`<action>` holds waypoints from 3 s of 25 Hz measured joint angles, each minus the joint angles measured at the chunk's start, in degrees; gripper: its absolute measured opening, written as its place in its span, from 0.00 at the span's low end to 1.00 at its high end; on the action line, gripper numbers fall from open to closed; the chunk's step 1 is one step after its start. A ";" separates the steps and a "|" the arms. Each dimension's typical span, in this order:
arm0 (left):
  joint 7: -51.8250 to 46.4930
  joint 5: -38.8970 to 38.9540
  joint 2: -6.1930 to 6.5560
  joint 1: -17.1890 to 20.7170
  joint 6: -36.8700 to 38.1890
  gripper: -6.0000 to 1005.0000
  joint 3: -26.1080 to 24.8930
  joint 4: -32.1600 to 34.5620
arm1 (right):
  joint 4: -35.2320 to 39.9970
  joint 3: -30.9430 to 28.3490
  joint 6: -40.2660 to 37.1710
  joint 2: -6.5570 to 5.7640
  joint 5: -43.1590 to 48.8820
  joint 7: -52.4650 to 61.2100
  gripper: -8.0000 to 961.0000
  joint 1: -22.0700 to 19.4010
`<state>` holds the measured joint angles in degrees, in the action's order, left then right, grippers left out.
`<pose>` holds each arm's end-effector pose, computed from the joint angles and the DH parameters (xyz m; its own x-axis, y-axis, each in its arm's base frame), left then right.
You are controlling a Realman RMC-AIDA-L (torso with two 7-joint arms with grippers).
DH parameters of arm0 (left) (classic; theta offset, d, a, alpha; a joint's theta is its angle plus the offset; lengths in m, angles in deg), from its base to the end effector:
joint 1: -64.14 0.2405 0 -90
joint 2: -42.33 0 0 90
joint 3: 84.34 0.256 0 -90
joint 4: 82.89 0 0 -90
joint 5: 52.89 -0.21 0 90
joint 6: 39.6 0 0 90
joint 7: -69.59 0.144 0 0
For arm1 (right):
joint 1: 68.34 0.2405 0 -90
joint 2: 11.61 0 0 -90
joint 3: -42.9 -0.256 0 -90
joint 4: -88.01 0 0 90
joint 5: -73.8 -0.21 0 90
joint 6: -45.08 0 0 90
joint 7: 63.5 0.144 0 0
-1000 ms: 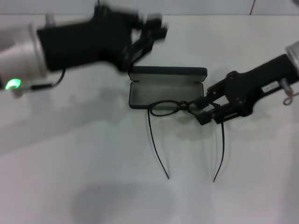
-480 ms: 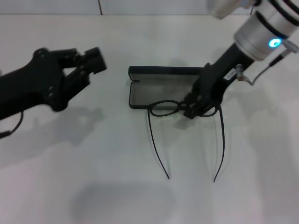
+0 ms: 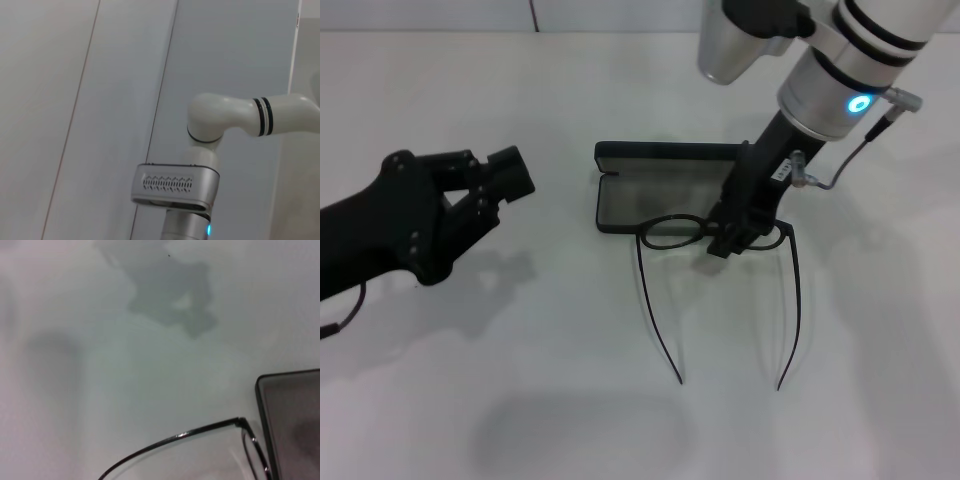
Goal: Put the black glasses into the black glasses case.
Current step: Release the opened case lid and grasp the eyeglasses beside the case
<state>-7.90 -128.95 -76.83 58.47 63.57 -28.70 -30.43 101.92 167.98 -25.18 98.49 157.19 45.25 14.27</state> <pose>-0.2619 0.2368 0.0575 0.5499 0.1190 0.8267 0.4226 -0.8934 -0.1524 0.0679 0.4142 -0.0777 0.9221 -0.0540 0.3831 -0.0750 -0.9964 0.0401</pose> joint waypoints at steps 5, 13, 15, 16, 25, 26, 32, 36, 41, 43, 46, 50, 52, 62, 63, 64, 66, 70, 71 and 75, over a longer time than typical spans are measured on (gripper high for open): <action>0.19 -0.25 0.07 0.30 0.32 0.12 -0.03 -1.47 | 2.74 -0.11 0.84 -0.28 0.91 1.89 0.45 0.13; 0.70 -0.25 0.21 0.02 0.57 0.12 -0.08 -2.88 | 4.76 -6.62 0.32 -0.58 10.56 5.88 0.45 -0.09; 0.71 -0.25 0.28 0.06 0.59 0.12 -0.09 -2.91 | 6.91 -10.88 -0.05 -0.47 16.02 6.84 0.45 -1.31; 0.71 -0.24 0.30 0.07 0.60 0.12 -0.10 -2.93 | 8.57 -13.35 -0.33 -0.48 19.26 7.40 0.45 -2.38; 0.76 -0.23 0.34 -0.19 0.63 0.12 -0.09 -3.13 | 21.50 -32.95 -6.20 3.89 44.49 9.58 0.45 -11.34; 0.80 -0.23 0.34 -0.25 0.60 0.12 -0.09 -3.31 | 21.89 -33.89 -6.52 4.34 45.94 9.59 0.45 -11.69; 2.36 -0.22 0.62 -2.40 0.58 0.12 -0.09 -7.38 | 23.82 -36.20 -6.99 5.34 49.37 9.62 0.45 -13.83; 3.42 -0.22 0.82 -3.22 0.62 0.12 -0.09 -9.18 | 23.91 -36.34 -6.58 5.33 49.30 9.58 0.45 -14.25; 4.10 -0.22 0.86 -3.31 0.63 0.12 -0.09 -9.59 | 23.96 -36.40 -4.34 5.60 48.96 9.07 0.45 -14.51; 4.38 -0.22 0.86 -3.33 0.63 0.12 -0.09 -9.66 | 23.97 -36.43 -3.78 5.65 48.66 8.86 0.45 -14.60; 4.42 -0.23 0.86 -3.35 0.63 0.12 -0.09 -9.66 | 23.93 -37.11 -3.37 5.73 47.70 7.63 0.45 -14.93; 4.44 -0.23 0.84 -3.37 0.63 0.11 -0.09 -9.66 | 23.36 -39.31 -3.12 5.89 47.11 5.71 0.45 -15.53; 4.44 -0.23 0.76 -3.37 0.63 0.11 -0.09 -9.72 | 22.83 -39.60 -2.93 5.90 46.77 5.30 0.45 -15.59; 4.45 -1.60 0.41 -4.08 0.22 0.11 -0.08 -10.36 | 19.49 -39.34 -1.13 6.09 44.50 3.16 0.45 -15.55; 4.45 -1.68 0.38 -4.09 0.21 0.11 -0.08 -10.36 | 19.47 -39.33 -1.04 6.09 44.48 3.12 0.45 -15.55; 4.45 -1.71 0.36 -4.10 0.21 0.11 -0.09 -10.38 | 19.45 -39.32 -0.96 6.10 44.46 3.10 0.45 -15.61; 4.45 -1.73 0.32 -4.10 0.20 0.11 -0.09 -10.42 | 19.44 -39.31 -0.90 6.09 44.44 3.10 0.44 -15.72; 4.47 -1.73 0.33 -4.09 0.10 0.11 -0.09 -10.80 | 19.26 -39.28 -0.61 6.10 43.99 3.09 0.44 -15.90; 4.57 -1.73 0.37 -4.13 0.09 0.11 -0.09 -11.08 | 19.07 -39.28 -0.53 6.10 43.85 3.09 0.43 -15.93; 5.40 -1.73 0.58 -4.53 0.09 0.11 -0.09 -12.65 | 18.62 -38.98 -0.42 6.09 43.82 3.30 0.43 -15.93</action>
<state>-2.50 -130.68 -76.25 53.94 63.65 -28.79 -43.07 120.55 129.01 -25.59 104.58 201.01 48.55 -1.66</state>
